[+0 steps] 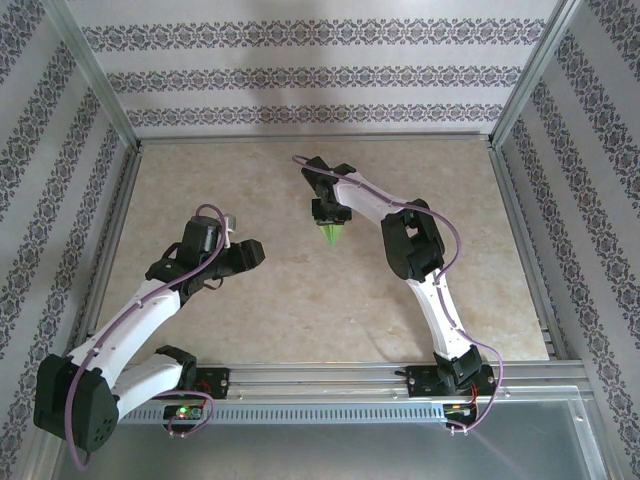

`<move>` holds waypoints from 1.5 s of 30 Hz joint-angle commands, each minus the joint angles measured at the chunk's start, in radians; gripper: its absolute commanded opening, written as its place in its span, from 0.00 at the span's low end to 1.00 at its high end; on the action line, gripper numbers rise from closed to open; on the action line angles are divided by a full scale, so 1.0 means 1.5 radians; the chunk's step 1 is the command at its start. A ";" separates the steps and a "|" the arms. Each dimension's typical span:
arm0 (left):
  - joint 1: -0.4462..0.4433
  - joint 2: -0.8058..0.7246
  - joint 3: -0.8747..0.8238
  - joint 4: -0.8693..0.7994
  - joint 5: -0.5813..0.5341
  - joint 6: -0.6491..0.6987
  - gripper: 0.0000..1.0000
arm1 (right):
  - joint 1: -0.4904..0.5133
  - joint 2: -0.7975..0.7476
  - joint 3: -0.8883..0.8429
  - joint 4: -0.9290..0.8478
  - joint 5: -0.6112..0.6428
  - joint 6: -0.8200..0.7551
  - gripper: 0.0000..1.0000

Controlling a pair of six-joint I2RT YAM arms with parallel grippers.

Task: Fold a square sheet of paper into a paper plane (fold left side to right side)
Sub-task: Place the paper plane at the center of the table.

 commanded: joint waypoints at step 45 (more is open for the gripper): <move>0.070 -0.046 0.022 -0.025 -0.079 0.006 0.83 | 0.001 -0.353 -0.217 0.055 0.059 -0.109 0.63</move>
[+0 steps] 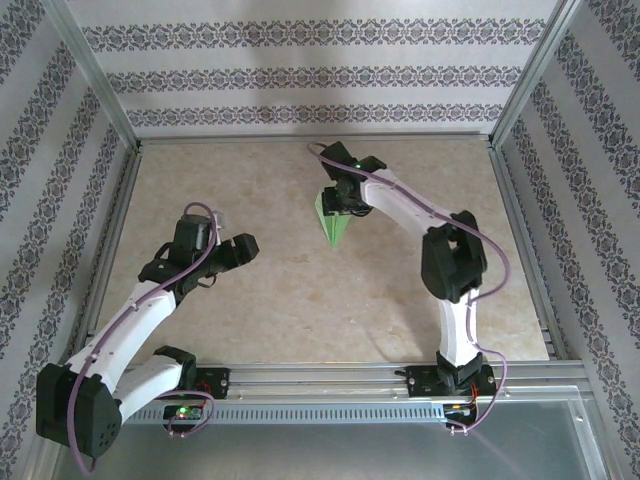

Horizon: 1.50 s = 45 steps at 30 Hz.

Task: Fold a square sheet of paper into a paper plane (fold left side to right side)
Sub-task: Place the paper plane at the center of the table, then reset both arms

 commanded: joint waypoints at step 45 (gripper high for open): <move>0.175 0.023 -0.096 0.317 -0.304 0.286 1.00 | -0.398 -0.487 -0.886 0.915 -0.041 -0.229 0.98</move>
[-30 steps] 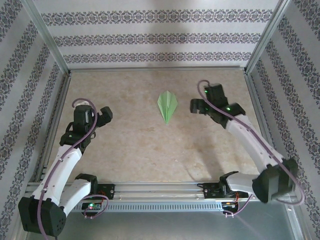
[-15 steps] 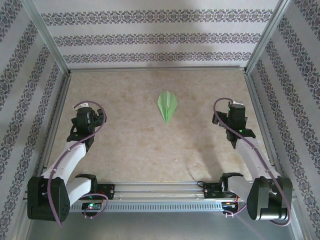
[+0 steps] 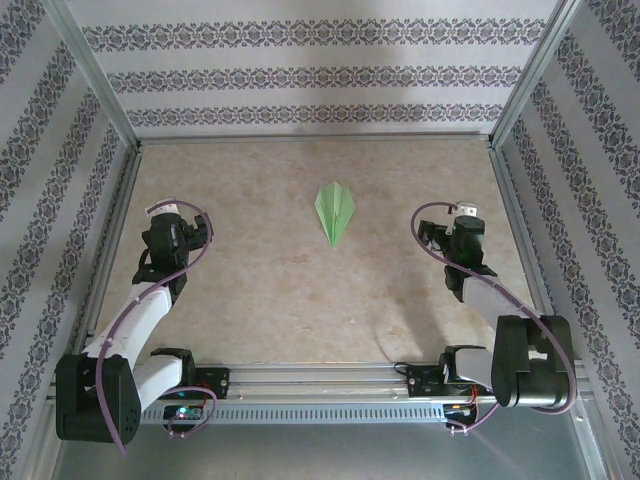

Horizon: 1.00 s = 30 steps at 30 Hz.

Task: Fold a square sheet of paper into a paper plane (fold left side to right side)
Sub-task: Reset both arms

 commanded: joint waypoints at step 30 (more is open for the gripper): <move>0.011 -0.072 -0.010 -0.050 0.004 0.043 1.00 | -0.008 0.197 -0.089 0.458 -0.082 -0.010 0.98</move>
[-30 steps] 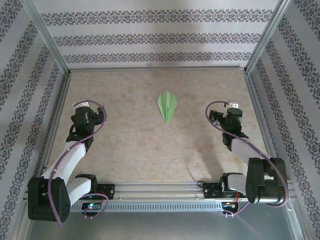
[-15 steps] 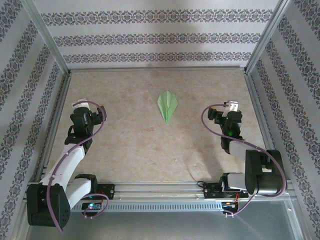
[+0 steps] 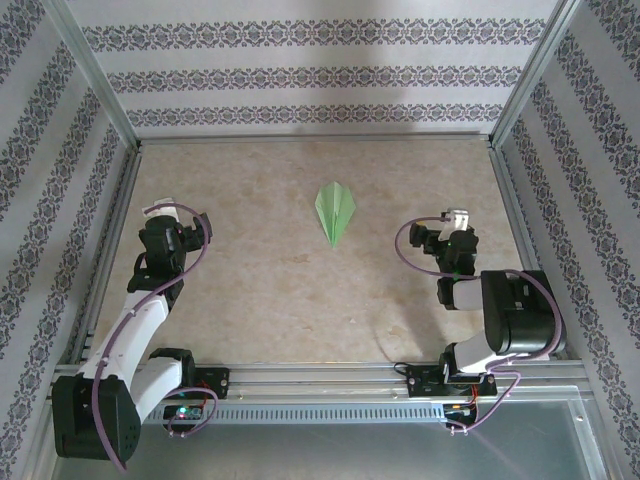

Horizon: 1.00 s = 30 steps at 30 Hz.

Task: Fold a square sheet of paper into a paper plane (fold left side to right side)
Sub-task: Reset both arms

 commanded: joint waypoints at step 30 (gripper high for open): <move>0.013 0.126 -0.160 0.342 -0.027 0.056 1.00 | 0.030 0.006 0.035 -0.022 0.058 -0.027 0.98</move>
